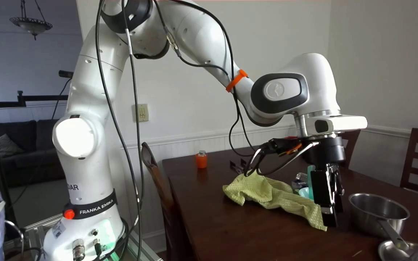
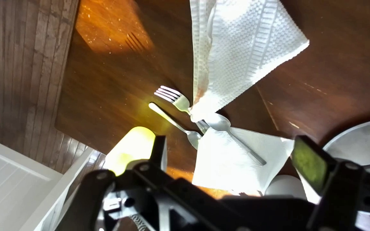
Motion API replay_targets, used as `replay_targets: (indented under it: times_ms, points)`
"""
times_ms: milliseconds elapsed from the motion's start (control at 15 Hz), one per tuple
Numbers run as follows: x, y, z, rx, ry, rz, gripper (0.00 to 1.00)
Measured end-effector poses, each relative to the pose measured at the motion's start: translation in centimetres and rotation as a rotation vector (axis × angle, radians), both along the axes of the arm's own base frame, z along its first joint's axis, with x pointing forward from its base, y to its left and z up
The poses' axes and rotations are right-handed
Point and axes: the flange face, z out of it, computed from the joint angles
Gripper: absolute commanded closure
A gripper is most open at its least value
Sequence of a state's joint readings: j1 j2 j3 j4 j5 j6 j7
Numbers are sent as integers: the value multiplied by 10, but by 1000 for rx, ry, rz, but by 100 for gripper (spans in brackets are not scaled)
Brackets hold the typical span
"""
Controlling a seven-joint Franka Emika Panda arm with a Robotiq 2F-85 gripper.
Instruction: Use the corners to fold the towel
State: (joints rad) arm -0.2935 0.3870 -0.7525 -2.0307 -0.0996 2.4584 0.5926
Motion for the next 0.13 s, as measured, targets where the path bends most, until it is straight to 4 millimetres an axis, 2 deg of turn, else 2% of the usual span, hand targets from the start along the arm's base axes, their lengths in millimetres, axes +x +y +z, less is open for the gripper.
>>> replay_targets:
  times_ms: [133]
  points:
    - [-1, -1, -2, 1, 3, -1, 0]
